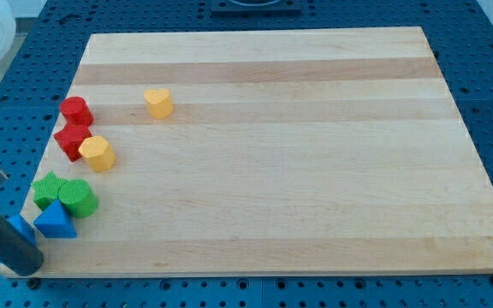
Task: Point your arm at the green star
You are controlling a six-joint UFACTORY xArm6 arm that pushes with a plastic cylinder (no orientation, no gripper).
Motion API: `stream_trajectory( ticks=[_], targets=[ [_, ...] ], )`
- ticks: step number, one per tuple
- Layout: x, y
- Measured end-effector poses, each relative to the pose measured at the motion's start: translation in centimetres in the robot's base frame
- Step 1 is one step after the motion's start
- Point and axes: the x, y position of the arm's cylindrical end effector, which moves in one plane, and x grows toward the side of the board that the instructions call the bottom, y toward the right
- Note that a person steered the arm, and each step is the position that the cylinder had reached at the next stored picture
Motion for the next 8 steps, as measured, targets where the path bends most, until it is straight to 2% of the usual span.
stream_trajectory(
  ticks=[1,2,3,4,5,6,7,8],
  targets=[
    [0.0,0.4],
    [-0.1,3.4],
    [-0.1,9.7],
    [-2.7,14.4],
    [-9.4,14.1],
    [-14.0,15.0],
    [-24.0,17.5],
    [-33.8,15.2]
  ],
)
